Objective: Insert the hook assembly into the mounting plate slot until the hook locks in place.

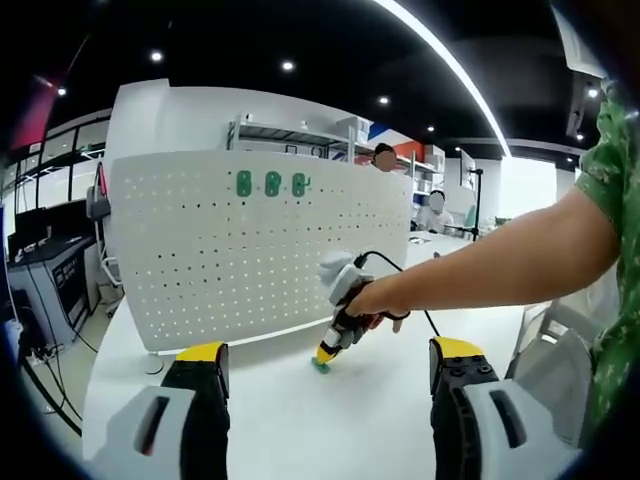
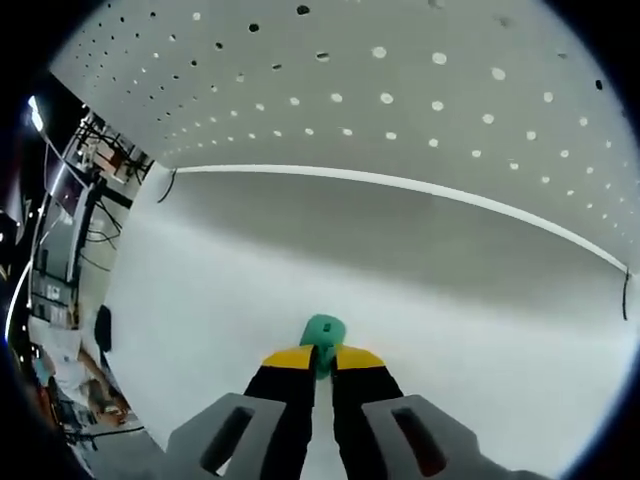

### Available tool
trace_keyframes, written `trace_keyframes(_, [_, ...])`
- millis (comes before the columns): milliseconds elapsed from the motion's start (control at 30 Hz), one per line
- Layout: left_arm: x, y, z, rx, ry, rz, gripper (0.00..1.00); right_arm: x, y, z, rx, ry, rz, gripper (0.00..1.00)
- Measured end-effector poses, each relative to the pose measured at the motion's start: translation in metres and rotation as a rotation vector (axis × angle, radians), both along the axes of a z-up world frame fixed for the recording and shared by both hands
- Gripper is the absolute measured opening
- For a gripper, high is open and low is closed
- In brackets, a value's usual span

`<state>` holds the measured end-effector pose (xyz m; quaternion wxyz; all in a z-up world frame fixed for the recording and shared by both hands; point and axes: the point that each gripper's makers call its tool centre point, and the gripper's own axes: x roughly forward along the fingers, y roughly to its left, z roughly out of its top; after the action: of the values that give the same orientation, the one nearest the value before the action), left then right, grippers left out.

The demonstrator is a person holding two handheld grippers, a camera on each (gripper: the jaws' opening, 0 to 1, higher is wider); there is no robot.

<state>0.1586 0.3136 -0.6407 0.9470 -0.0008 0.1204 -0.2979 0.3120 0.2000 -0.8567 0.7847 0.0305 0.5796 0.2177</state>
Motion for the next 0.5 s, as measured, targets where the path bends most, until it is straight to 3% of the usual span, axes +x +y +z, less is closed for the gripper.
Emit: trace_keyframes(500, [0.0006, -0.0029, -0.0009, 0.003, 0.001, -0.006, 0.84, 0.0022, -0.0016, 0.0068, 0.008, -0.058, 0.026, 0.01])
